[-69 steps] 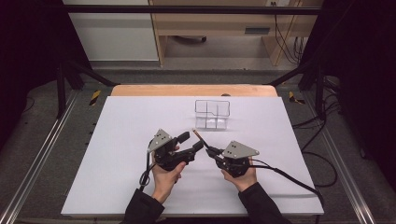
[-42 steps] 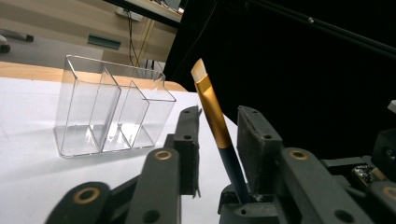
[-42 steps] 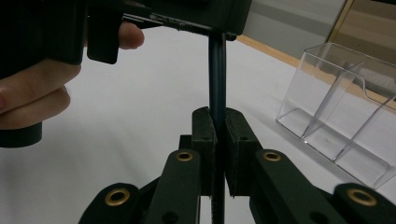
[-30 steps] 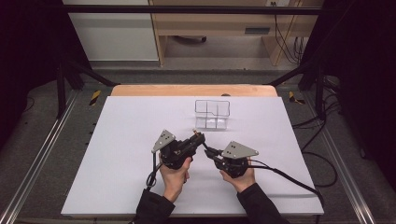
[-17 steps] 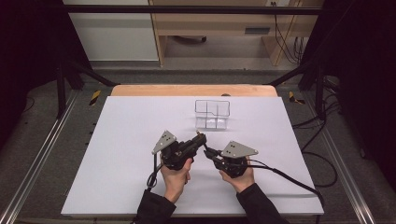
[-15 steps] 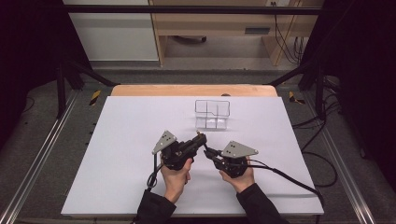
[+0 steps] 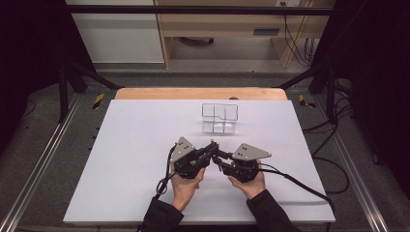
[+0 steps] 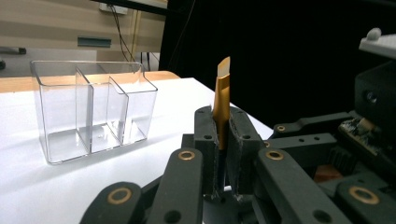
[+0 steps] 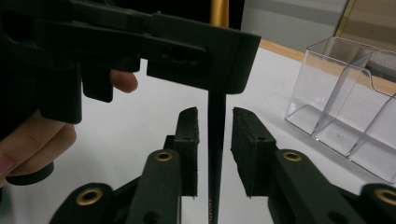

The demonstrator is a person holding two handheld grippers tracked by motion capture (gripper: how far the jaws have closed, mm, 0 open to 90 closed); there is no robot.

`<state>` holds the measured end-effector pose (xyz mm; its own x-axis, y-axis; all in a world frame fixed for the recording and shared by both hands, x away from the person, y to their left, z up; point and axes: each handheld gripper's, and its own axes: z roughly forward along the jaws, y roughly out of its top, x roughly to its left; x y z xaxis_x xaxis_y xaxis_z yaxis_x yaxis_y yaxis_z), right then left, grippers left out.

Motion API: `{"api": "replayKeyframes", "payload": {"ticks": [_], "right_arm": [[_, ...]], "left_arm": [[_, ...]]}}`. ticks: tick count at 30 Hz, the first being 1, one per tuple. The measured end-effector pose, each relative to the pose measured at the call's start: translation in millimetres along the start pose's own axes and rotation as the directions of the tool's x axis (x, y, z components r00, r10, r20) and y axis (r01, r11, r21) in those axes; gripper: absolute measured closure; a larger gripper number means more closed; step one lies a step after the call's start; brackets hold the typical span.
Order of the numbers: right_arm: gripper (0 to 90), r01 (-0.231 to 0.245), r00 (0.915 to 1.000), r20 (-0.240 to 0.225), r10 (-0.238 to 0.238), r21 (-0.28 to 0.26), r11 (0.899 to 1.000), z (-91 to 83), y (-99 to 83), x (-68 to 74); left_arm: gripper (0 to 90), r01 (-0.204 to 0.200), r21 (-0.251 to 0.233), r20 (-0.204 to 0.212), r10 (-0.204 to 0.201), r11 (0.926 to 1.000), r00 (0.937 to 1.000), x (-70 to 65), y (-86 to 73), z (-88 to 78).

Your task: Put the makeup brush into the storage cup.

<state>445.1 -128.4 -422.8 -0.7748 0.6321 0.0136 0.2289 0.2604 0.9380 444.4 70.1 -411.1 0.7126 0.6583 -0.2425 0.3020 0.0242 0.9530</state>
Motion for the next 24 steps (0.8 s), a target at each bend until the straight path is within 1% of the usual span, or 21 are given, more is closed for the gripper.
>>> {"api": "replayKeyframes", "payload": {"ticks": [3, 8, 12, 13, 15, 16, 17, 20, 23, 24], "right_arm": [[82.0, -0.003, 1.0, -0.002, 0.003, 0.0, 1.0, -0.5, 0.3, -0.3], [83.1, -0.013, 0.9999, -0.009, 0.013, 0.008, 1.0, -0.4, 0.5, -0.3], [83.3, -0.016, 0.9999, -0.006, 0.016, 0.008, 1.0, -0.6, 0.7, -0.6], [83.3, -0.016, 0.9998, -0.006, 0.016, 0.006, 1.0, -0.8, 0.9, -0.6], [83.3, -0.018, 0.9998, 0.001, 0.018, 0.005, 1.0, -1.5, 1.3, -0.9], [83.3, -0.017, 0.9998, 0.004, 0.017, 0.006, 1.0, -1.6, 1.3, -1.2], [83.3, -0.016, 0.9999, 0.006, 0.016, 0.005, 1.0, -1.7, 1.2, -1.6], [83.3, -0.021, 0.9997, 0.012, 0.021, 0.008, 1.0, -1.1, 0.2, -3.5], [83.3, -0.031, 0.9993, 0.021, 0.03, 0.008, 1.0, -1.7, -0.3, -5.5], [83.3, -0.031, 0.9993, 0.021, 0.03, 0.008, 1.0, -1.7, -0.3, -5.5]], "left_arm": [[83.1, -0.006, 0.009, -0.001, 0.006, 0.9999, 1.0, 0.3, -0.2, 0.4], [83.0, -0.005, 0.017, 0.001, 0.005, 0.9998, 1.0, 0.9, 0.0, 0.8], [82.3, 0.012, 0.016, 0.01, -0.012, 0.9998, 0.9999, 2.3, 1.2, 1.2], [80.9, 0.012, 0.018, 0.012, -0.012, 0.9998, 0.9999, 3.0, 2.3, 0.9], [74.2, 0.019, 0.015, 0.023, -0.02, 0.9997, 0.9995, 5.4, 5.4, -1.1], [71.3, 0.014, 0.013, 0.024, -0.015, 0.9998, 0.9996, 6.7, 7.2, -2.9], [68.5, 0.006, 0.015, 0.02, -0.007, 0.9999, 0.9998, 7.9, 9.3, -4.8], [59.5, 0.003, 0.016, 0.021, -0.003, 0.9999, 0.9998, 12.8, 16.0, -11.8], [52.7, -0.005, 0.017, 0.012, 0.004, 0.9998, 0.9999, 18.2, 20.8, -20.1], [50.6, -0.005, 0.017, 0.012, 0.004, 0.9998, 0.9999, 18.2, 20.8, -20.1]]}}
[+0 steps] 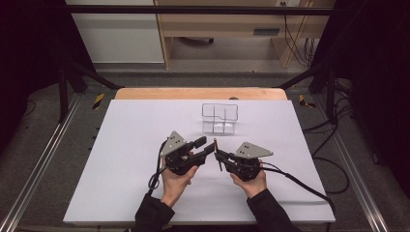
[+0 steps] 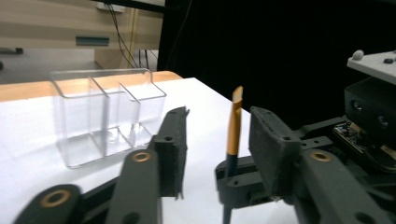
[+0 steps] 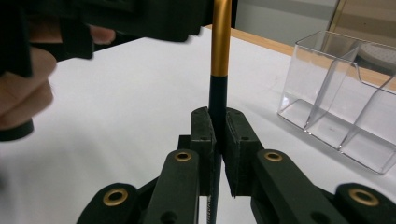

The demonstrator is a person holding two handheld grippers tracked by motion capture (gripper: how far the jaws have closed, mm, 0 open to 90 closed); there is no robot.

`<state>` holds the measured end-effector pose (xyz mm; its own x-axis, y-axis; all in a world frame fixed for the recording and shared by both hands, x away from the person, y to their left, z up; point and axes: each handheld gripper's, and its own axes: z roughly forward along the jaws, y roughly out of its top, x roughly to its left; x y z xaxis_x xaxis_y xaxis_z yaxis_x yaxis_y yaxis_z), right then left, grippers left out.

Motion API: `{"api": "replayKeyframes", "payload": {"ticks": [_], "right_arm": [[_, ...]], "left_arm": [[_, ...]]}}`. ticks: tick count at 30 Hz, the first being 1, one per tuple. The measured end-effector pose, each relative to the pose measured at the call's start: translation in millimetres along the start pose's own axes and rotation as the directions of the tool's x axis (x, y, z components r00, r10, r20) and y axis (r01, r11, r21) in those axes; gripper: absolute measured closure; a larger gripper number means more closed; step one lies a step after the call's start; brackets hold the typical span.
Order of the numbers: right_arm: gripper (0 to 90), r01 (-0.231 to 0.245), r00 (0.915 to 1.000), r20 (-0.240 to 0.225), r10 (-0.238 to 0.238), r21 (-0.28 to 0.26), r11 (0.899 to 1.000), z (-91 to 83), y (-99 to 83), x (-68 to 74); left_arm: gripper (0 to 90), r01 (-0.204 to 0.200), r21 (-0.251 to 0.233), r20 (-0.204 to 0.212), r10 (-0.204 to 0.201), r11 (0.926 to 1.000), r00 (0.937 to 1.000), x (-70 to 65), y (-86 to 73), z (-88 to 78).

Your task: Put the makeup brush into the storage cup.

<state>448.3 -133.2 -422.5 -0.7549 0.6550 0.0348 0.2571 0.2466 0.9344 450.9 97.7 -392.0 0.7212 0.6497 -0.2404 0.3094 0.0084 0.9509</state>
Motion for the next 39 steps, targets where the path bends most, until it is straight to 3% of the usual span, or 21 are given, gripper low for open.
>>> {"api": "replayKeyframes", "payload": {"ticks": [10, 23, 32, 39], "right_arm": [[83.3, -0.007, 0.9997, 0.024, 0.007, -0.012, 1.0, -3.6, 2.1, -6.0], [83.4, -0.015, 0.9991, 0.038, 0.017, -0.031, 0.999, -6.9, 6.3, -13.7], [83.3, -0.04, 0.998, 0.046, 0.043, -0.059, 0.997, -7.1, 11.5, -21.5], [83.3, -0.054, 0.997, 0.052, 0.058, -0.077, 0.996, -6.2, 14.2, -26.3]], "left_arm": [[33.6, -0.048, 0.043, -0.038, 0.05, 0.9979, 0.9981, 22.0, 2.7, -31.8], [19.7, -0.083, 0.116, -0.099, 0.095, 0.9897, 0.9905, 40.6, -11.2, -53.2], [12.4, -0.059, 0.131, -0.16, 0.08, 0.9896, 0.9839, 57.7, -23.6, -72.5], [10.2, -0.068, 0.15, -0.194, 0.096, 0.9864, 0.9763, 63.2, -28.2, -81.9]]}}
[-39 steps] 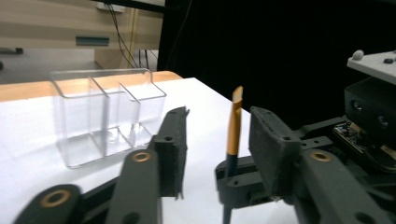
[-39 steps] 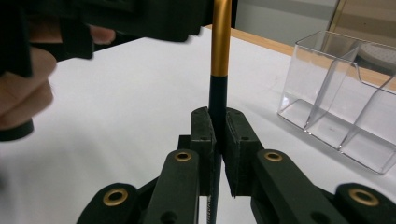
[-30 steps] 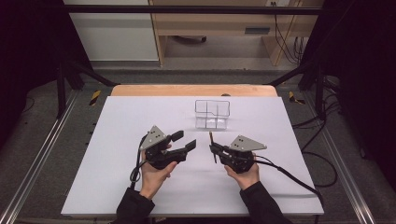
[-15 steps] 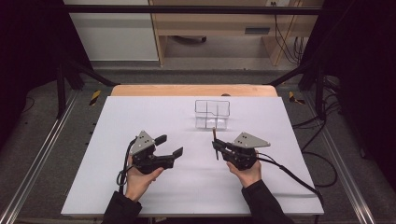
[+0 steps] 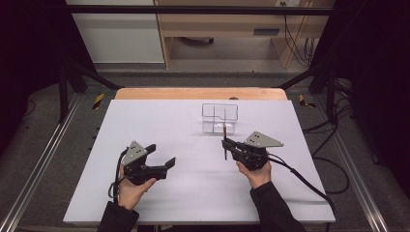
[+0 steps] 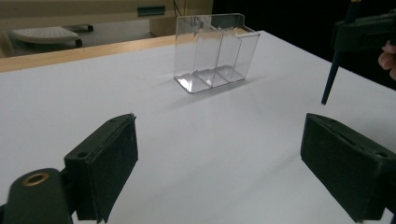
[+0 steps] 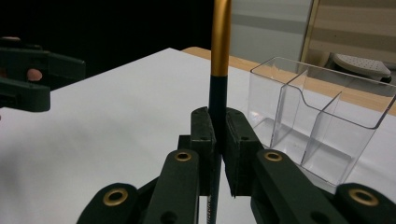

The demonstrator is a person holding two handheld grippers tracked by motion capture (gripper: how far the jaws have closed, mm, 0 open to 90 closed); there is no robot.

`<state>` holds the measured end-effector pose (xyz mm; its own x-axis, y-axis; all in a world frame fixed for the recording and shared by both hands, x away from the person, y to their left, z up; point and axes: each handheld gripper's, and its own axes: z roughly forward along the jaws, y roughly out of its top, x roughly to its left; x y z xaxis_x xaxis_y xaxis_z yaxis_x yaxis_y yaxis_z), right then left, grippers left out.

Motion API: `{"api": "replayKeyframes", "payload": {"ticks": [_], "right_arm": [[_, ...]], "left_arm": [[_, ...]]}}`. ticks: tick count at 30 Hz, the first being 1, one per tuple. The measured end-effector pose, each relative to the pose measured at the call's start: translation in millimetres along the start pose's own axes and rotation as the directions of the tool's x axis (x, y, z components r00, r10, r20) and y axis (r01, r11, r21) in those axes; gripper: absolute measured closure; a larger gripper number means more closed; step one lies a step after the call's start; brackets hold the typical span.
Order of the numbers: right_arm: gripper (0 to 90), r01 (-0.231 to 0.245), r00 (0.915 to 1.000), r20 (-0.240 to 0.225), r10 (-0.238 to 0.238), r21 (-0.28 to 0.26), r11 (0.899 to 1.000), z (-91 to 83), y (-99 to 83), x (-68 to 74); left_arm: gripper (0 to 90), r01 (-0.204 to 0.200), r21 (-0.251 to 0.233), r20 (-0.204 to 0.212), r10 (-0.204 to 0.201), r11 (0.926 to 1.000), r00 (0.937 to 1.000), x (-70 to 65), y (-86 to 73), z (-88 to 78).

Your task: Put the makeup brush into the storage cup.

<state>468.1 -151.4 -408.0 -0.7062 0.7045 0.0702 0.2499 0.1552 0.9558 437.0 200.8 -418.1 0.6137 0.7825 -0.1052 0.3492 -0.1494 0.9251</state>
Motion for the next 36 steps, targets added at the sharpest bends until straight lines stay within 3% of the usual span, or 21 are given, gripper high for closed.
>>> {"api": "replayKeyframes", "payload": {"ticks": [13, 36], "right_arm": [[83.3, -0.069, 0.9972, 0.026, 0.071, -0.068, 0.995, 3.4, 13.4, -11.7], [83.3, -0.072, 0.9936, 0.08, 0.08, -0.104, 0.992, 24.6, 49.2, -27.0]], "left_arm": [[8.4, 0.009, 0.032, -0.026, -0.008, 0.9994, 0.9996, 11.0, -10.4, -8.8], [7.9, 0.003, 0.07, -0.06, 0.001, 0.9975, 0.9982, 19.8, -12.5, -7.2]]}}
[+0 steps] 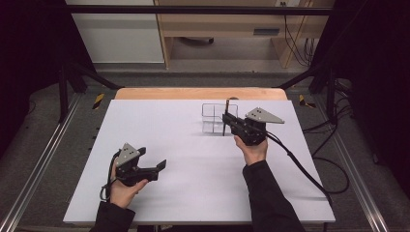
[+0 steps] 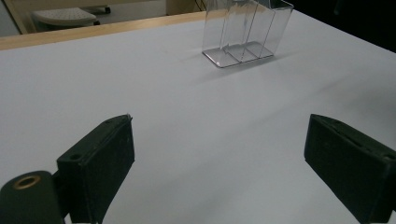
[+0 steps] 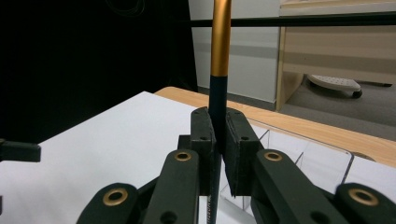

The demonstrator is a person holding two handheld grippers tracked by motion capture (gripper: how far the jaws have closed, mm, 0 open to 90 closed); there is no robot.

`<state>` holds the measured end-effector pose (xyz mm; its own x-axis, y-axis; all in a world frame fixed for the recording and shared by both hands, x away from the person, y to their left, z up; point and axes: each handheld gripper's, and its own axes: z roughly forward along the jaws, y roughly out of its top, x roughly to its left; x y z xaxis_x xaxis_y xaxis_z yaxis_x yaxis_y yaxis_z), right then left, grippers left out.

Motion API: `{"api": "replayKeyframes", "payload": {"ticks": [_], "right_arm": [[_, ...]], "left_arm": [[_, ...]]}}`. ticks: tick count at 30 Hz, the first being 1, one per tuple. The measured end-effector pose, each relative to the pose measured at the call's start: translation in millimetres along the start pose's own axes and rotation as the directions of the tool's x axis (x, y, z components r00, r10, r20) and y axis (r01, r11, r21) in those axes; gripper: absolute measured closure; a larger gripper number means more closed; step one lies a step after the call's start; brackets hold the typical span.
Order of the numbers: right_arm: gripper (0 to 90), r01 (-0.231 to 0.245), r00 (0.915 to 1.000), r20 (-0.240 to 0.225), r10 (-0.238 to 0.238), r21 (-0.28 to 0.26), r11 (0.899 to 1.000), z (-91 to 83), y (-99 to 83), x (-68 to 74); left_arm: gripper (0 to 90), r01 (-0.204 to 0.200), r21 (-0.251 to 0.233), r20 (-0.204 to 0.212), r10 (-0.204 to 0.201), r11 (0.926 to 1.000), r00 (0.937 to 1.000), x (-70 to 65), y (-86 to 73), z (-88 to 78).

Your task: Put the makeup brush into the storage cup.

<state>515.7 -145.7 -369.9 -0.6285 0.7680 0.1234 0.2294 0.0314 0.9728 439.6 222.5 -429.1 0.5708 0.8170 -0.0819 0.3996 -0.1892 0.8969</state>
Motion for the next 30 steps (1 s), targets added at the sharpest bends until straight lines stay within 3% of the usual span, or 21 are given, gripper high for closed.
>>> {"api": "replayKeyframes", "payload": {"ticks": [30], "right_arm": [[83.3, -0.009, 0.9981, 0.061, 0.011, -0.022, 1.0, 44.2, 26.8, -8.9]], "left_arm": [[7.8, 0.006, 0.018, -0.009, -0.006, 0.9998, 0.9999, 5.3, -1.2, 1.1]]}}
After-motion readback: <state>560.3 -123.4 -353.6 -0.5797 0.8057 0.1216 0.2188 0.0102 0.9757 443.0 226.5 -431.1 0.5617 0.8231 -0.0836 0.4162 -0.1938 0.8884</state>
